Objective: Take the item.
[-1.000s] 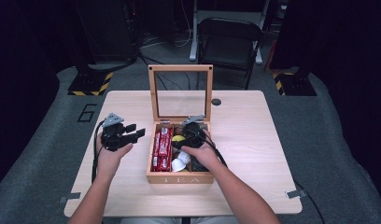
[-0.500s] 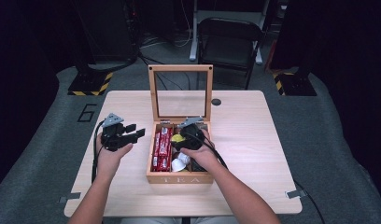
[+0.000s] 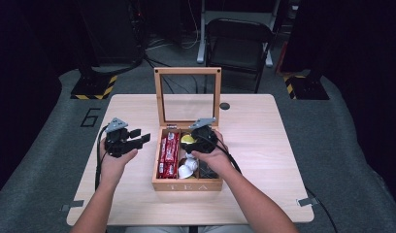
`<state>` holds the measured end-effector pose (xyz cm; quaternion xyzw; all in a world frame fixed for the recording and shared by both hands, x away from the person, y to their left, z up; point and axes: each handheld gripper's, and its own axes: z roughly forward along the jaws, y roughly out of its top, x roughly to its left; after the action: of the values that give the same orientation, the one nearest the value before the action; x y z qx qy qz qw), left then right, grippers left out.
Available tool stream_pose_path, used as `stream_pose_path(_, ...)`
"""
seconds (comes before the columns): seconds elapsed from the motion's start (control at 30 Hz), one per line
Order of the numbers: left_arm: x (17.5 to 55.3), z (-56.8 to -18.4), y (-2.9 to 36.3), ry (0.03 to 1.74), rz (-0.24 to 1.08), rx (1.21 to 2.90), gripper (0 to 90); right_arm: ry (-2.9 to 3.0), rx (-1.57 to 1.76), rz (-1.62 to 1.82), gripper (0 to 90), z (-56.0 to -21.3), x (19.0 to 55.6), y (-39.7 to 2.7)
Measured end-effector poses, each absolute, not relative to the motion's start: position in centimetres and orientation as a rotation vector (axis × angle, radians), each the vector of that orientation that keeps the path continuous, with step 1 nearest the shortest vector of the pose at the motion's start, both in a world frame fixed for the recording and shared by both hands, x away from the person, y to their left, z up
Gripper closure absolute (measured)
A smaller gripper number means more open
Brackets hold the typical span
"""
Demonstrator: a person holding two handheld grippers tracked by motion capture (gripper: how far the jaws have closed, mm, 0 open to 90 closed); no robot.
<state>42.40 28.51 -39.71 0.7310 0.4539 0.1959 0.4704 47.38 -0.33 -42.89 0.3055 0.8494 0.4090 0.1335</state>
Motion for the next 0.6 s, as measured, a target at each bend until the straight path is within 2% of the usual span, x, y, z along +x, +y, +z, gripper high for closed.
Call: stream_pose_path(0.6, 42.3, -39.6, 28.8, 1.117, 0.482, 1.789, 50.4, 2.372, 0.938, 1.148, 37.2, -41.2, 47.1, -5.1)
